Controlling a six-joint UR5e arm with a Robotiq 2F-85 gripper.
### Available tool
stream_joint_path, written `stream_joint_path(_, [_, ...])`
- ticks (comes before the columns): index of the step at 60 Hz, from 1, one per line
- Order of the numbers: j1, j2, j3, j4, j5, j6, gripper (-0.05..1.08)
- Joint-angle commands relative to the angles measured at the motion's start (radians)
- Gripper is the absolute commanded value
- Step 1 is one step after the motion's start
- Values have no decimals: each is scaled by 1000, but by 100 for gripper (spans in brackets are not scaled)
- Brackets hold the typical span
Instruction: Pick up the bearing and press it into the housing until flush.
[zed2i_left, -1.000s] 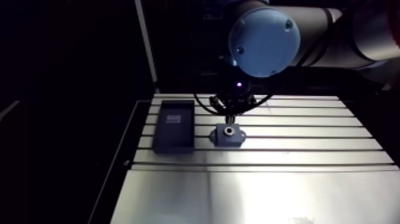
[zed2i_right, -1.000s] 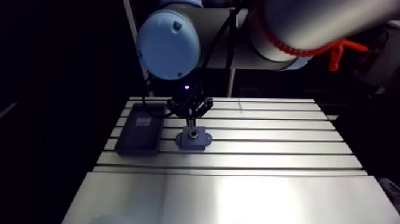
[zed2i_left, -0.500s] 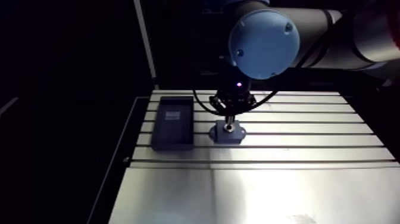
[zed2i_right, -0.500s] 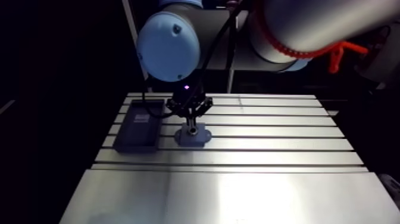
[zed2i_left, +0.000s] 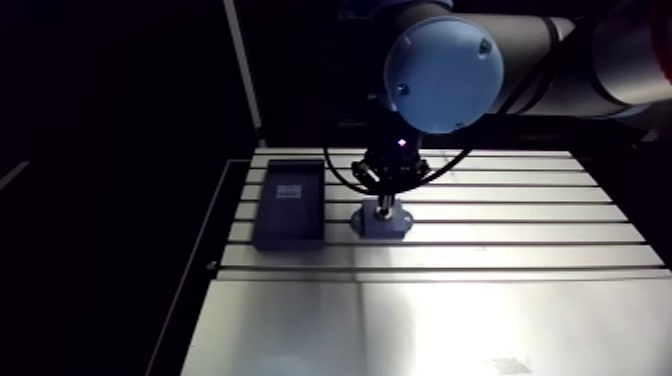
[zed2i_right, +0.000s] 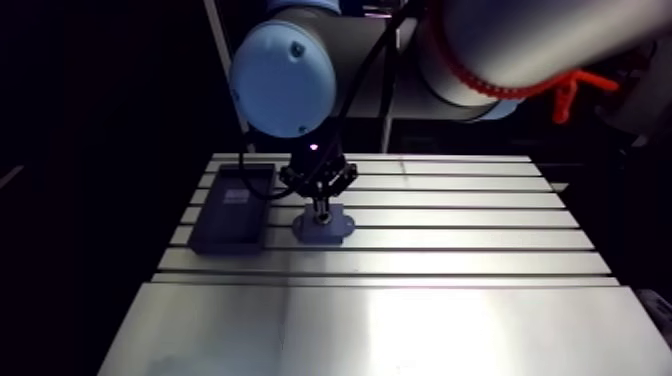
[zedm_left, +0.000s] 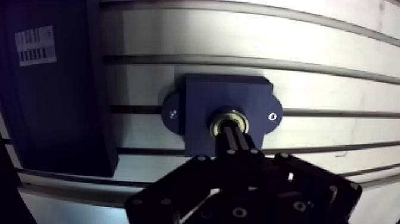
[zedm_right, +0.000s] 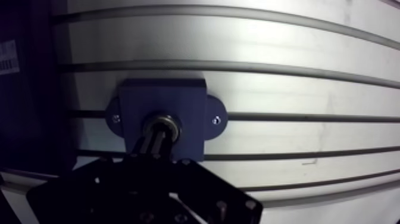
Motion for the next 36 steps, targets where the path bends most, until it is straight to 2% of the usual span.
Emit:
stream_joint_path(1, [0,3,2,0,0,0,104])
stream_joint_path(36, [0,11,11,-25,0,-5,105])
